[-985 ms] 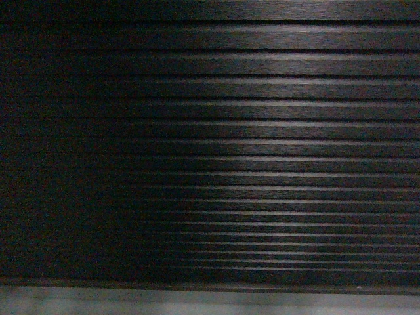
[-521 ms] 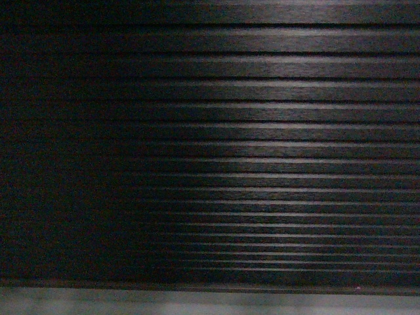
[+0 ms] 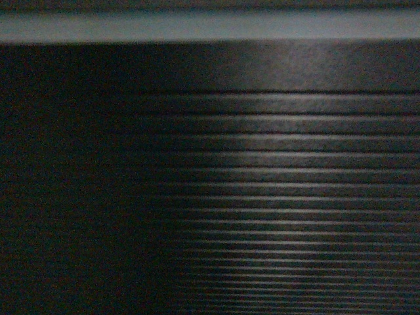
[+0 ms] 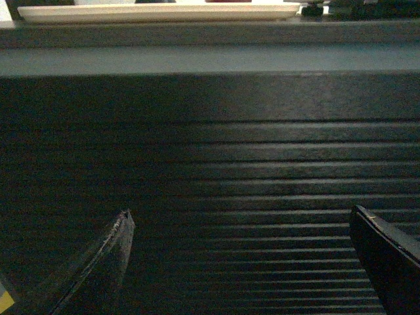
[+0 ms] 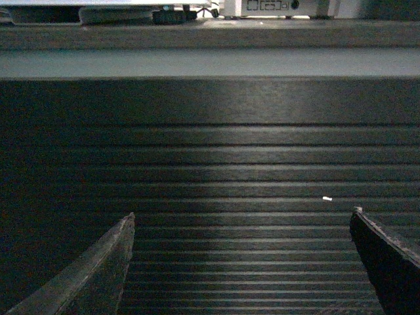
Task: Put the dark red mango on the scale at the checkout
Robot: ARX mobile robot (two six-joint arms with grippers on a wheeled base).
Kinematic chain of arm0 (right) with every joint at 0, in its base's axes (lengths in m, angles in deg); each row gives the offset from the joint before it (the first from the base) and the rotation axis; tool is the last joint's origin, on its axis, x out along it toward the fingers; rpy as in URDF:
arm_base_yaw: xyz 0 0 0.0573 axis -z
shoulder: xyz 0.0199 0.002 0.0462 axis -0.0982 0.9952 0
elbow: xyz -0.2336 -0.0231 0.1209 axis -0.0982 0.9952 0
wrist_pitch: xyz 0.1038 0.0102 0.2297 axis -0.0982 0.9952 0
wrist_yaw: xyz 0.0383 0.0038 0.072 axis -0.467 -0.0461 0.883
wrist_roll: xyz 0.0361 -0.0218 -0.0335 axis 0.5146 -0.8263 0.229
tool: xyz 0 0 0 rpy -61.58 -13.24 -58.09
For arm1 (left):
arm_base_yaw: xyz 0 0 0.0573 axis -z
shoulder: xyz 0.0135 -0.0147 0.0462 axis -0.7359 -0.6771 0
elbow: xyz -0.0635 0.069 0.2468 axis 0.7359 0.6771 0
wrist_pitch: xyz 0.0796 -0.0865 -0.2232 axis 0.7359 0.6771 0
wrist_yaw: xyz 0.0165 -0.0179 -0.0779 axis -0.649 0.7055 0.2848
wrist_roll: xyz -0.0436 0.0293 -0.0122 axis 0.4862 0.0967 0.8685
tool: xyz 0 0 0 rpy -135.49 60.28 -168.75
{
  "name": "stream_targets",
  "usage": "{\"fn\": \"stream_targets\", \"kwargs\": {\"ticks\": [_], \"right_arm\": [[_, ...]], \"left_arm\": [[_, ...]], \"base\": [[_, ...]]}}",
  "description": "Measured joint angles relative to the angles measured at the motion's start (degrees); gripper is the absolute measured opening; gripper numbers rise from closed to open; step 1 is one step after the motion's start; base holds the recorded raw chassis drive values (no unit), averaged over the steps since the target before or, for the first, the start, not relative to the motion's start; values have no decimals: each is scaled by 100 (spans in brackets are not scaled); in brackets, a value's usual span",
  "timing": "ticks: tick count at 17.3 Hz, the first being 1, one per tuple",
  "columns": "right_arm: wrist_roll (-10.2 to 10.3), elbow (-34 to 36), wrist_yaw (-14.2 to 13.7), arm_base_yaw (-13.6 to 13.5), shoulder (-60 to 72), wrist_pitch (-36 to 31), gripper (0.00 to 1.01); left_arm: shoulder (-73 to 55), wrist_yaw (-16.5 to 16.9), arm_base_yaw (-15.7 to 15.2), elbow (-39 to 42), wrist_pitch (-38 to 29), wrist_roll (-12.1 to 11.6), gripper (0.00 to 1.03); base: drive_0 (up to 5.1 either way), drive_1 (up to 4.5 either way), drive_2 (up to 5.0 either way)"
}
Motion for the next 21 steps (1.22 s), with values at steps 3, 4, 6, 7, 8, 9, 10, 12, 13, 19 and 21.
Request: {"fn": "stream_targets", "kwargs": {"ticks": [3,4,6,7,8,9,10,12,13,19,21], "right_arm": [[0,0,-2,0,0,7,98],[-2,0,-2,0,0,7,98],[-2,0,2,0,0,7,98],[-4,0,-2,0,0,2,98],[-2,0,0,0,0,0,98],[-4,0,2,0,0,4,98],[-4,0,-2,0,0,-4,98],[2,0,-4,0,0,0,98],[2,0,-2,0,0,7,98],[-2,0,0,0,0,9,98],[-2,0,-2,0,0,0,98]], "left_arm": [[0,-2,0,0,0,-20,98],[0,-4,0,0,2,-15,98],[2,0,0,0,0,-33,98],[0,0,0,0,2,-31,98],[0,-2,0,0,0,-33,98],[0,-9,0,0,0,-35,98],[2,-9,0,0,0,-28,98],[0,2,0,0,2,-33,98],[0,2,0,0,0,-35,98],[0,2,0,-2,17,-33,98],[0,0,0,-2,0,-33,98]], "base": [[0,0,0],[0,0,0],[0,0,0],[0,0,0],[0,0,0],[0,0,0],[0,0,0],[0,0,0],[0,0,0],[0,0,0],[0,0,0]]}}
